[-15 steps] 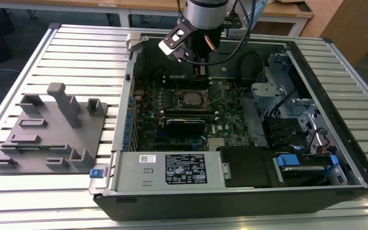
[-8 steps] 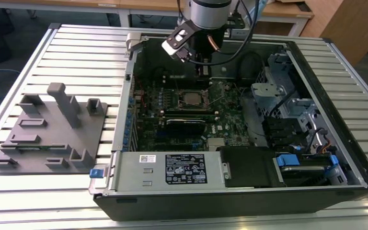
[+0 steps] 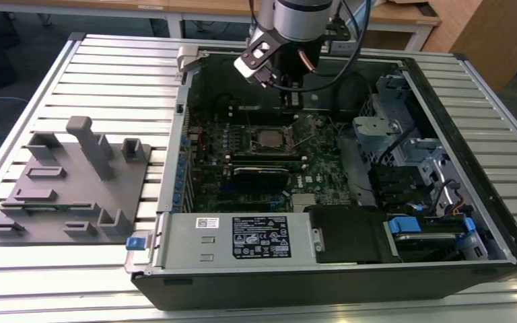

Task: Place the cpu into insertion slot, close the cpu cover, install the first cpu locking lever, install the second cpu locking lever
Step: 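Close the cpu cover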

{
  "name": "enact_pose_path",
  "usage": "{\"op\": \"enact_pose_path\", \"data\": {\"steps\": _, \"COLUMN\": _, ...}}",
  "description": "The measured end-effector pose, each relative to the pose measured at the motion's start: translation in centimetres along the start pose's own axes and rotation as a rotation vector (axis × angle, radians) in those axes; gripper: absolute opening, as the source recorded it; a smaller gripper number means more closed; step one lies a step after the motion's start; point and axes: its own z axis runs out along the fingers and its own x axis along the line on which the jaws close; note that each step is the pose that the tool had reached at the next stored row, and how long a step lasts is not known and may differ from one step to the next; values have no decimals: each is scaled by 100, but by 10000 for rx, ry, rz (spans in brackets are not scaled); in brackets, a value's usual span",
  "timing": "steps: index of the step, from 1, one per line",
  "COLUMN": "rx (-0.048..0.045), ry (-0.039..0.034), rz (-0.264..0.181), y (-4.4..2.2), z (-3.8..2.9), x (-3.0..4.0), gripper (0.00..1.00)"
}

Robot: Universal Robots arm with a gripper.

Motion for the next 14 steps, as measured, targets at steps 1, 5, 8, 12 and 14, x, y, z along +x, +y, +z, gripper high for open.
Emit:
{"op": "enact_pose_path", "data": {"steps": 1, "rx": 0, "ry": -1, "rz": 0, "y": 11, "z": 0, "x": 0, "gripper": 10}}
{"op": "enact_pose_path", "data": {"steps": 5, "rx": 0, "ry": -1, "rz": 0, "y": 47, "z": 2, "x": 0, "gripper": 10}}
{"op": "enact_pose_path", "data": {"steps": 8, "rx": 0, "ry": 0, "rz": 1, "y": 47, "z": 2, "x": 1, "gripper": 10}}
{"op": "enact_pose_path", "data": {"steps": 12, "rx": 0, "ry": -1, "rz": 1, "y": 48, "z": -9, "x": 1, "gripper": 10}}
{"op": "enact_pose_path", "data": {"steps": 14, "rx": 0, "ry": -1, "rz": 1, "y": 48, "z": -17, "x": 1, "gripper": 10}}
